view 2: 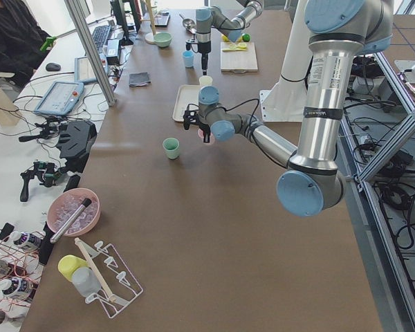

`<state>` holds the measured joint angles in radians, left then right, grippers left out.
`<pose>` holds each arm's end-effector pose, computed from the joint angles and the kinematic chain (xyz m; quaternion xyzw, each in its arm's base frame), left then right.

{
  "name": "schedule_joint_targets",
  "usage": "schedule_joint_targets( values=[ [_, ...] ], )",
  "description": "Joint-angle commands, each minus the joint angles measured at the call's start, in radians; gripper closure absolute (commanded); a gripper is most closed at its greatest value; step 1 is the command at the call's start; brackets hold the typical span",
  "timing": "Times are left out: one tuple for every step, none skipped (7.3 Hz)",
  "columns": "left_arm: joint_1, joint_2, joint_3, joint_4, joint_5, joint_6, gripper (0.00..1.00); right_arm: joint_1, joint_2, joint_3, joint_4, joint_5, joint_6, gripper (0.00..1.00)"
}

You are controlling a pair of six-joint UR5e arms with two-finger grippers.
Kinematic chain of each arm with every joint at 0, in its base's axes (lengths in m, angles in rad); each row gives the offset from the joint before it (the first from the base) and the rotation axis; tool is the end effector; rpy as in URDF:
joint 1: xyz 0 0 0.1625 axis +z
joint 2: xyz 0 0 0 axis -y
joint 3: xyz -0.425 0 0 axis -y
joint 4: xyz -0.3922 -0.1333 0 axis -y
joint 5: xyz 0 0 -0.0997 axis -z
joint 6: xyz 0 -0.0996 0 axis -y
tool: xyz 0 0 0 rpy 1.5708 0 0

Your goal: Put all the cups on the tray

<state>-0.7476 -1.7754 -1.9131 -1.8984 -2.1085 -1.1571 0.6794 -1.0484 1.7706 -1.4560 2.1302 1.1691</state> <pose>0.3481 -0.4349 0.3530 0.0228 0.4733 -0.0342 0.8799 -0.4441 -0.4621 0.2541 -0.0153 -0.4647 0.0104 0.8853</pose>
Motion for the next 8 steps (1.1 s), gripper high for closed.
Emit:
schedule_joint_targets(
  values=[
    [0.002,-0.212,0.014,0.200,0.008,-0.083,1.00,0.040,-0.015,0.004,-0.003,0.022,-0.008,0.00],
    [0.010,-0.255,0.058,0.209,0.015,-0.117,1.00,0.066,-0.022,0.007,-0.035,0.024,-0.018,0.00],
    [0.022,-0.315,0.112,0.210,0.054,-0.143,1.00,0.086,-0.030,0.007,-0.044,0.024,-0.025,0.00],
    [0.071,-0.373,0.168,0.208,0.105,-0.183,1.00,0.109,-0.057,0.009,-0.044,0.025,-0.054,0.00],
    [0.114,-0.401,0.190,0.205,0.148,-0.217,1.00,0.136,-0.083,0.007,-0.044,0.025,-0.136,0.00],
    [0.149,-0.409,0.190,0.203,0.180,-0.254,1.00,0.167,-0.111,0.006,-0.044,0.036,-0.193,0.00],
    [0.186,-0.417,0.198,0.205,0.221,-0.265,1.00,0.204,-0.140,0.003,-0.046,0.063,-0.254,0.00],
    [0.213,-0.420,0.207,0.203,0.260,-0.266,1.00,0.227,-0.163,0.000,-0.046,0.066,-0.299,0.00]
  ],
)
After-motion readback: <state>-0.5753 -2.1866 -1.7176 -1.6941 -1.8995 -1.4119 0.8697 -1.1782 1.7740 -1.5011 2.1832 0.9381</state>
